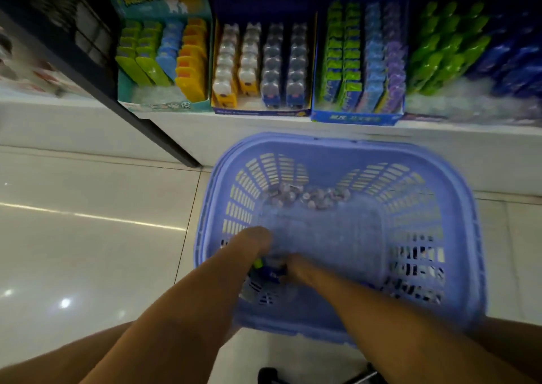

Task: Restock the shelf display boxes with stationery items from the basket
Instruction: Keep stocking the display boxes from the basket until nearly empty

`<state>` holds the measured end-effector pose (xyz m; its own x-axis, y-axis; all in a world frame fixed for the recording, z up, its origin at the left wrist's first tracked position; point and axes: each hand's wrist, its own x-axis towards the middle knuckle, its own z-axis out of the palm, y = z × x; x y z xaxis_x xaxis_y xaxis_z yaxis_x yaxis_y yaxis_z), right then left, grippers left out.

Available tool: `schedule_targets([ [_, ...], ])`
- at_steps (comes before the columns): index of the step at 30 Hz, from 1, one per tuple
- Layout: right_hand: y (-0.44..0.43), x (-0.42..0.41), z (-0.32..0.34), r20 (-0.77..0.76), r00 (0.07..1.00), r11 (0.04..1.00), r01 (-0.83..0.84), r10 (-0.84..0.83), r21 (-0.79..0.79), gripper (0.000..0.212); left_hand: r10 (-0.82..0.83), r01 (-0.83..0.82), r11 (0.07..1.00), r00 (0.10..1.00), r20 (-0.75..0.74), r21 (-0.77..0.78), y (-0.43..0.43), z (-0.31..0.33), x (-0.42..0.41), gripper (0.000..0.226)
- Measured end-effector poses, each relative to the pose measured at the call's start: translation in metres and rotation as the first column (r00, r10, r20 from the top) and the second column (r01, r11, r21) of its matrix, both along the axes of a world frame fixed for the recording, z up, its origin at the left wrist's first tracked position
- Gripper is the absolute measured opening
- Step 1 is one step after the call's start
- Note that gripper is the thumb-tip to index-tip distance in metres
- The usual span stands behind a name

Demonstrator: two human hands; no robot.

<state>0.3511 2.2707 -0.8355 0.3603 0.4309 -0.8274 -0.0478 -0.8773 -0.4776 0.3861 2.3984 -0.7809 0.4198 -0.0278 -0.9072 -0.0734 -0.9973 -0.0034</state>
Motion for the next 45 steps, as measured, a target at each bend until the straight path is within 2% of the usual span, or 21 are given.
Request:
schedule_targets([
  [1,0.0,0.0,-0.003,0.004,1.0,1.0,-0.009,0.009,0.001,0.039,-0.025,0.025,0.999,1.0,-0.011,0.027,0.001,-0.006,-0.002,0.035],
  [6,-0.007,0.004,-0.013,0.012,0.997,0.997,-0.078,0.079,-0.015,0.033,0.149,-0.15,0.989,0.989,0.021,0.009,0.0,-0.021,-0.013,0.032],
  [9,-0.005,0.002,-0.019,0.0,0.997,0.996,-0.083,0.083,0.028,0.048,0.265,-0.267,0.964,0.961,0.082,0.017,0.002,-0.021,-0.019,0.033],
  [13,-0.003,0.004,-0.013,0.047,0.989,0.99,-0.141,0.14,0.011,0.039,0.179,-0.178,0.981,0.984,-0.015,0.074,-0.002,-0.014,-0.013,0.031],
  [16,-0.02,0.023,-0.002,0.001,1.0,0.999,-0.023,0.023,0.036,0.031,0.185,-0.184,0.983,0.981,-0.063,0.021,-0.004,-0.008,0.0,0.012],
  [17,-0.028,0.033,0.006,-0.064,0.997,0.996,0.051,-0.046,0.073,0.024,0.212,-0.212,0.977,0.976,-0.052,-0.01,-0.004,-0.005,0.005,0.017],
  [18,-0.037,0.044,0.016,-0.139,0.98,0.98,0.161,-0.144,0.118,0.017,0.226,-0.227,0.972,0.974,-0.024,-0.063,-0.003,-0.001,0.008,0.02],
  [20,-0.054,0.062,0.038,-0.257,0.886,0.881,0.437,-0.386,0.184,0.009,0.304,-0.297,0.935,0.953,0.004,-0.192,-0.003,0.012,0.013,0.027],
  [22,-0.07,0.076,0.061,-0.327,0.763,0.736,0.637,-0.558,0.231,0.016,0.44,-0.417,0.838,0.898,-0.013,-0.352,-0.003,0.025,0.017,0.019],
  [24,-0.083,0.083,0.085,-0.38,0.692,0.622,0.72,-0.614,0.307,0.017,0.637,-0.573,0.628,0.767,-0.076,-0.527,-0.007,0.043,0.019,0.014],
  [25,-0.087,0.086,0.097,-0.393,0.678,0.582,0.735,-0.621,0.348,0.016,0.728,-0.64,0.478,0.672,-0.136,-0.602,-0.009,0.052,0.02,0.016],
  [27,-0.094,0.091,0.12,-0.349,0.693,0.56,0.718,-0.63,0.415,0.015,0.808,-0.711,0.137,0.483,-0.338,-0.69,-0.014,0.072,0.019,0.012],
  [28,-0.095,0.092,0.13,-0.301,0.716,0.573,0.69,-0.63,0.443,0.015,0.799,-0.718,-0.001,0.417,-0.432,-0.696,-0.016,0.081,0.02,0.011],
  [30,-0.095,0.095,0.151,-0.208,0.754,0.601,0.632,-0.623,0.49,0.013,0.771,-0.705,-0.16,0.348,-0.534,-0.69,-0.019,0.1,0.023,0.018],
  [32,-0.092,0.098,0.172,-0.136,0.779,0.615,0.576,-0.612,0.538,0.011,0.761,-0.688,-0.211,0.331,-0.558,-0.695,-0.022,0.117,0.025,0.017],
  [34,-0.088,0.1,0.193,-0.051,0.805,0.64,0.506,-0.591,0.578,0.01,0.754,-0.654,-0.163,0.401,-0.52,-0.739,-0.022,0.129,0.025,0.008],
  [37,-0.08,0.104,0.22,0.072,0.832,0.687,0.401,-0.549,0.605,0.011,0.757,-0.554,-0.078,0.508,-0.411,-0.829,-0.021,0.143,0.024,0.018],
  [39,-0.073,0.107,0.234,0.124,0.84,0.706,0.352,-0.528,0.614,0.011,0.79,-0.488,-0.076,0.503,-0.351,-0.87,-0.021,0.152,0.025,0.023],
  [41,-0.067,0.11,0.246,0.176,0.836,0.715,0.313,-0.52,0.625,0.013,0.82,-0.452,-0.12,0.457,-0.345,-0.884,-0.018,0.159,0.026,0.027],
  [43,-0.065,0.112,0.254,0.183,0.813,0.677,0.31,-0.553,0.668,0.014,0.824,-0.42,-0.191,0.423,-0.378,-0.887,-0.014,0.165,0.025,0.014],
  [45,-0.066,0.113,0.26,0.138,0.773,0.6,0.352,-0.619,0.718,0.013,0.823,-0.398,-0.213,0.419,-0.383,-0.892,-0.014,0.171,0.026,0.009],
])
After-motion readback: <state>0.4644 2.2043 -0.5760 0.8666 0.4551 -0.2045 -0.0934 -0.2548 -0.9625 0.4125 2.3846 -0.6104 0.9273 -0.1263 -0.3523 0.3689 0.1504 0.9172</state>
